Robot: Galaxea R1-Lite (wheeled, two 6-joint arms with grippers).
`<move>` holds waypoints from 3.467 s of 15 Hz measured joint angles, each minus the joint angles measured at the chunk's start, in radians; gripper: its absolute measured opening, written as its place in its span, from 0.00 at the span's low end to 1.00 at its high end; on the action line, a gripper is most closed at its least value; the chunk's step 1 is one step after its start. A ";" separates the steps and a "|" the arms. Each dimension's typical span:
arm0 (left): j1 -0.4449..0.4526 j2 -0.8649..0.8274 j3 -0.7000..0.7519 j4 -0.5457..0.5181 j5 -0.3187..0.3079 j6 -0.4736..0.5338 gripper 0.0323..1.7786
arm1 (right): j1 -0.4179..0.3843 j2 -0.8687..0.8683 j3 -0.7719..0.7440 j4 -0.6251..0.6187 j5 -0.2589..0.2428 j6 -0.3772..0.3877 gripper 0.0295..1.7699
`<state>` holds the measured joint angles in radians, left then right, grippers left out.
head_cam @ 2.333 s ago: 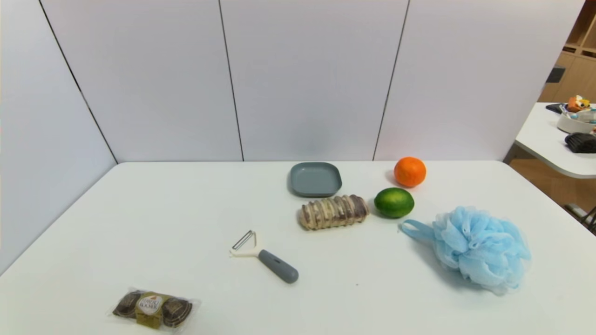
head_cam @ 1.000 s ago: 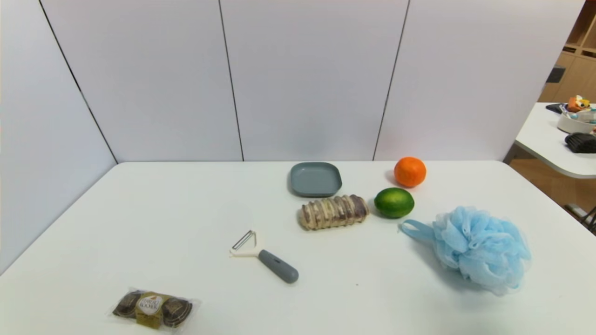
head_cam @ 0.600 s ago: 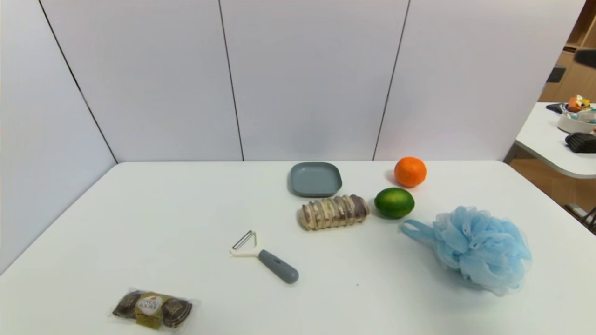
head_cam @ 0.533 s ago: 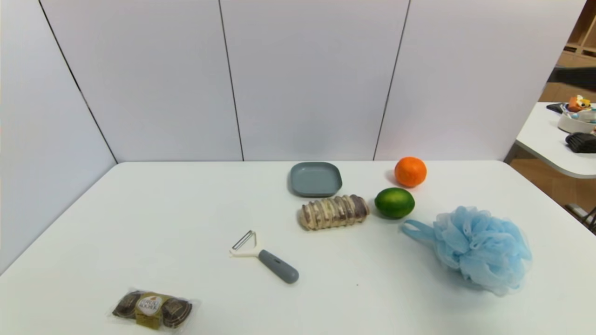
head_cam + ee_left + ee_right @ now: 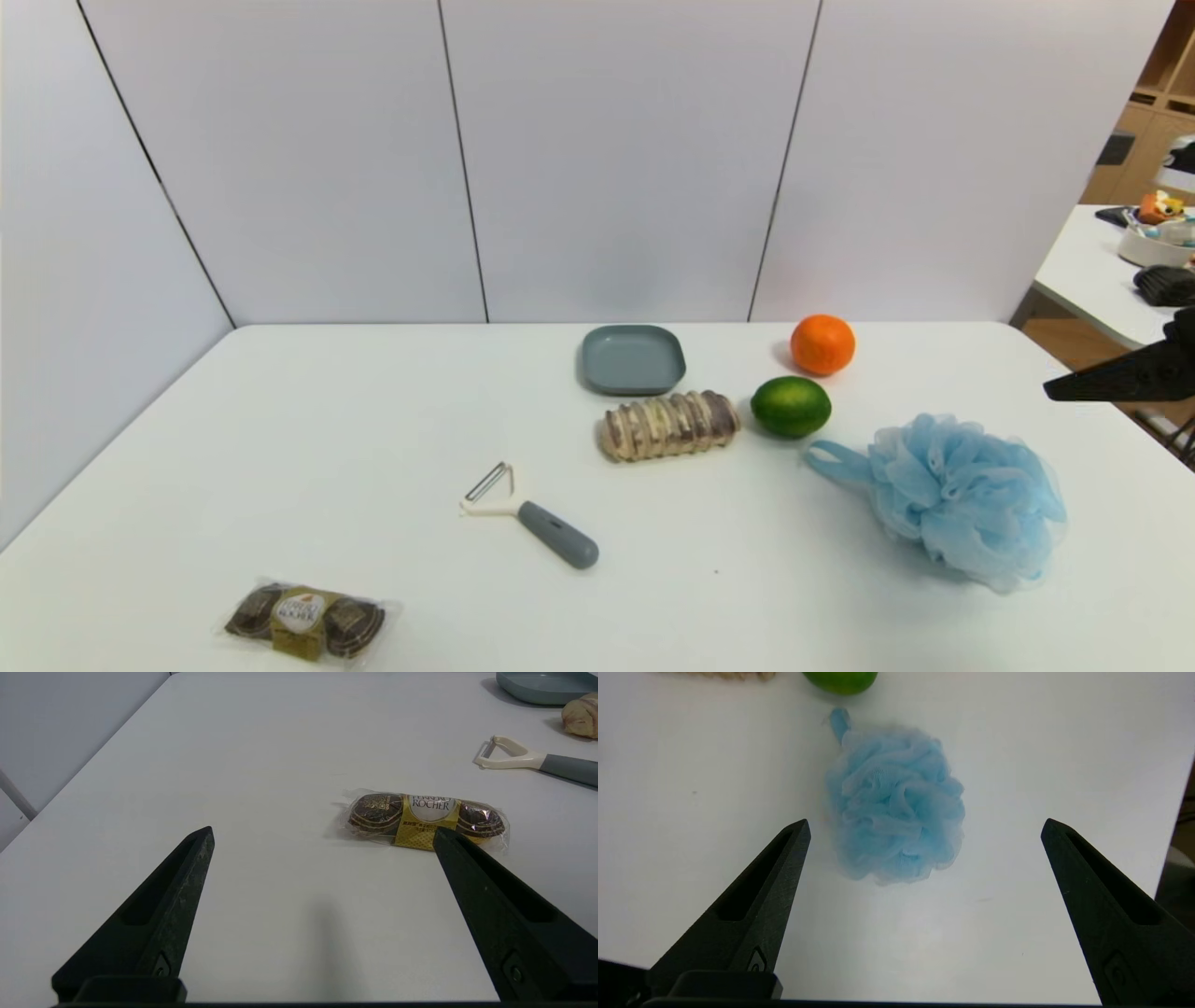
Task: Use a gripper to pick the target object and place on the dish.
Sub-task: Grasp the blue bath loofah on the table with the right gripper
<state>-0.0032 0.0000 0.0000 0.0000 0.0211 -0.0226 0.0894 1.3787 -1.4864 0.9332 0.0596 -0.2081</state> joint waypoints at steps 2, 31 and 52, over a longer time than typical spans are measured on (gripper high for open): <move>0.000 0.000 0.000 0.000 0.000 0.000 0.95 | -0.001 0.038 -0.053 0.114 0.030 0.006 0.97; 0.000 0.000 0.000 0.000 0.000 0.000 0.95 | -0.003 0.514 -0.127 0.296 0.086 -0.026 0.97; 0.000 0.000 0.000 0.000 0.000 0.000 0.95 | 0.067 0.641 -0.084 0.221 0.004 -0.019 0.69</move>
<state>-0.0032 0.0000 0.0000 0.0000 0.0211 -0.0226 0.1566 2.0200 -1.5702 1.1540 0.0638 -0.2266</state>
